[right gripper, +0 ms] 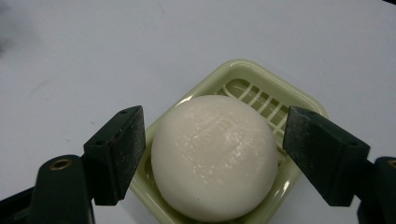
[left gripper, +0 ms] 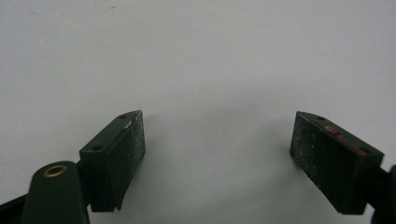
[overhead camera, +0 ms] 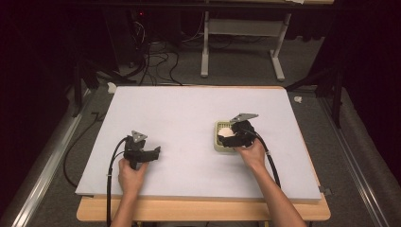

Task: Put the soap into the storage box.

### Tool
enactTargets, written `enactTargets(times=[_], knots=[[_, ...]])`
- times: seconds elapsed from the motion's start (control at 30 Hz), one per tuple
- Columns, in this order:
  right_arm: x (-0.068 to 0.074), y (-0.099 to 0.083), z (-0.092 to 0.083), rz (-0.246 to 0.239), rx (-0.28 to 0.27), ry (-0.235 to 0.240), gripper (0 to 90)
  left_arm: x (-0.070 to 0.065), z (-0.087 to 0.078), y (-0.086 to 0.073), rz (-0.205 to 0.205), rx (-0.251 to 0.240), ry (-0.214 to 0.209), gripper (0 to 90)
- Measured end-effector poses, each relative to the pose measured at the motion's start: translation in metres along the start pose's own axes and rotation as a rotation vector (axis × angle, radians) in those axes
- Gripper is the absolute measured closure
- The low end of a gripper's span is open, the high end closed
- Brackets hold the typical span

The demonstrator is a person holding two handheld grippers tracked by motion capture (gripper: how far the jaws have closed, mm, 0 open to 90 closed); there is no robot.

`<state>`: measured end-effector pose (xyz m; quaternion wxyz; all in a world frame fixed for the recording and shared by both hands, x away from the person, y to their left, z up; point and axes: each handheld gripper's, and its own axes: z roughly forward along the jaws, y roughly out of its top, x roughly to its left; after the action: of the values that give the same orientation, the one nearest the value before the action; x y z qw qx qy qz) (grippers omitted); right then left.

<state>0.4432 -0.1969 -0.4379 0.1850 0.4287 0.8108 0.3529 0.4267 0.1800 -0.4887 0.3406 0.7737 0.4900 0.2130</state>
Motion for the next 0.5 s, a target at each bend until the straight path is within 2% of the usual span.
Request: enactTargets(times=[0.5], knots=[[-0.013, -0.003, -0.021, 0.049, -0.053, 0.002, 22.6, 0.0, 0.0, 0.0, -0.001, 0.0, -0.001, 18.5]])
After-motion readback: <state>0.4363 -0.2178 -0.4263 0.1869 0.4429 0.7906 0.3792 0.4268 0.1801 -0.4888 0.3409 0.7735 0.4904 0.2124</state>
